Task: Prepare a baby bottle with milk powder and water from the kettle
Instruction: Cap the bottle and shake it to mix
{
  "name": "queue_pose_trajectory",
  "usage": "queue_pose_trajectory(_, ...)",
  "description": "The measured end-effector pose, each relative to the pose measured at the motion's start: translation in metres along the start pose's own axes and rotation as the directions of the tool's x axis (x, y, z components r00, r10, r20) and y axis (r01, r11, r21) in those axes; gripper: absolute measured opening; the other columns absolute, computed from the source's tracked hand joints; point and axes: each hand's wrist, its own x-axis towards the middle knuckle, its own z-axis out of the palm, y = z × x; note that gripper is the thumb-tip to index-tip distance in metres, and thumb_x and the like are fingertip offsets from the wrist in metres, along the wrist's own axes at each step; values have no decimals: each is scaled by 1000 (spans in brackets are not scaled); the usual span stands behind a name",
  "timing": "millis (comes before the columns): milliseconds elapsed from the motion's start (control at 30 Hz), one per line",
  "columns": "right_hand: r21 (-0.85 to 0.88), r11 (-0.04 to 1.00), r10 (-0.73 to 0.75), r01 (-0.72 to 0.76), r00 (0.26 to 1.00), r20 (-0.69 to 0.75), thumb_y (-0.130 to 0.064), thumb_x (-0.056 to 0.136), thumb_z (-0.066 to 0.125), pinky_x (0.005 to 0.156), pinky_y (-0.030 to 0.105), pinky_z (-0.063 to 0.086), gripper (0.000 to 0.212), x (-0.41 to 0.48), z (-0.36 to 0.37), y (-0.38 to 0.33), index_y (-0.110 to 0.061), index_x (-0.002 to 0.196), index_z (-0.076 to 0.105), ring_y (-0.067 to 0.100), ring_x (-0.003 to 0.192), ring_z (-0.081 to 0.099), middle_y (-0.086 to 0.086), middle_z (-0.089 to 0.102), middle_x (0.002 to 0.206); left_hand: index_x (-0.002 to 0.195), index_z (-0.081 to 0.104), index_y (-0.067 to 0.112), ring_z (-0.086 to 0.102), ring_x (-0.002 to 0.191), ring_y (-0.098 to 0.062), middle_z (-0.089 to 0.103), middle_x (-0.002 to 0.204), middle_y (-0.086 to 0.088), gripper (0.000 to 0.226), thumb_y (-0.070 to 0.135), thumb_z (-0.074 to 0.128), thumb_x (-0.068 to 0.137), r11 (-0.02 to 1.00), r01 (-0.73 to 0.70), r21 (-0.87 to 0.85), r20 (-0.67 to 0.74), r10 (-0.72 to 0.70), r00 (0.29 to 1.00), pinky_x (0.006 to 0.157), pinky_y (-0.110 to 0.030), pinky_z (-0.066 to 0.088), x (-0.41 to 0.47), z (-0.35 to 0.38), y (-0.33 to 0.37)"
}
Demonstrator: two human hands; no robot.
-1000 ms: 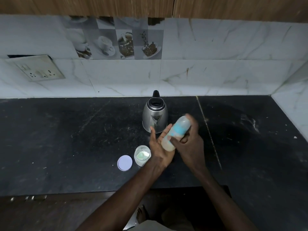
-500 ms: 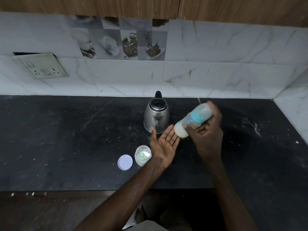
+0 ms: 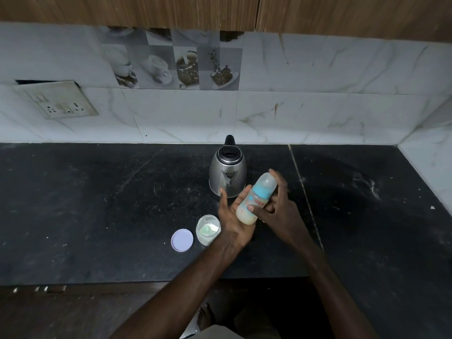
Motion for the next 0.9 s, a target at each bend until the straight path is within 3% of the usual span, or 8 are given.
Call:
queue_pose_trajectory(133,-29,998,-54,54,999,-5,-51,74,91,81,40,65,105,5,-10,0,-58,155,24,14,91,76,-18,71,118,146,54,-2,56,139,-39,60,145,-26,95,75,52,91,998,-7,55,24,6,1000,119,-46,44,-6,2,-1)
queue_pose_trajectory(200,36,996,-70,77,984,-163,-50,72,92,82,33,65,104,7,-17,-3,-55,154,28,11,100,76,-24,67,126,144,56,-2,58,136,-36,62,144,-25,95,75,51,90,994,-32,103,-4,32,999,117,-43,46,-7,2,-3)
queue_pose_trajectory(300,210,967,-16,142,861,-508,-50,74,91,85,21,62,101,2,-8,-8,-53,153,29,3,113,72,-35,61,130,141,60,1,61,135,-29,67,140,-18,94,77,52,86,983,-53,176,-50,63,997,118,-39,44,-6,1,0)
queue_pose_trajectory(433,27,999,-23,34,947,-321,-49,70,92,82,27,62,100,-9,4,-16,-63,145,28,6,102,74,-18,68,127,140,59,-2,56,139,-38,63,143,-23,93,74,54,88,989,-29,146,-39,35,999,118,-46,44,-3,0,-3)
queue_pose_trajectory(567,294,954,148,65,749,-646,-62,73,87,79,39,68,91,-5,-8,-16,-58,146,32,5,108,74,-22,67,126,141,62,3,60,138,-27,66,142,-14,92,79,47,90,979,-51,196,-33,59,998,123,-39,38,0,-2,-2)
queue_pose_trajectory(700,181,979,159,-96,914,-374,-41,75,89,72,30,65,93,-15,16,-11,-50,149,33,5,92,77,-14,72,118,138,61,0,56,139,-37,64,143,-20,90,76,51,90,988,-8,157,-51,16,999,121,-47,41,-3,-1,-7)
queue_pose_trajectory(833,246,966,205,-78,811,-549,-47,74,87,83,29,66,96,-7,11,-2,-47,152,32,-5,100,72,-17,69,122,143,58,0,61,136,-30,65,143,-17,95,77,54,87,986,-44,162,-21,48,999,112,-41,49,-2,-1,-6)
queue_pose_trajectory(900,153,983,158,-101,887,-434,-51,72,88,81,19,62,97,-9,16,-7,-48,152,33,-6,97,72,-12,71,122,143,57,-1,57,138,-36,64,143,-22,95,75,57,85,994,-27,107,-14,29,999,118,-47,45,-1,-4,-7)
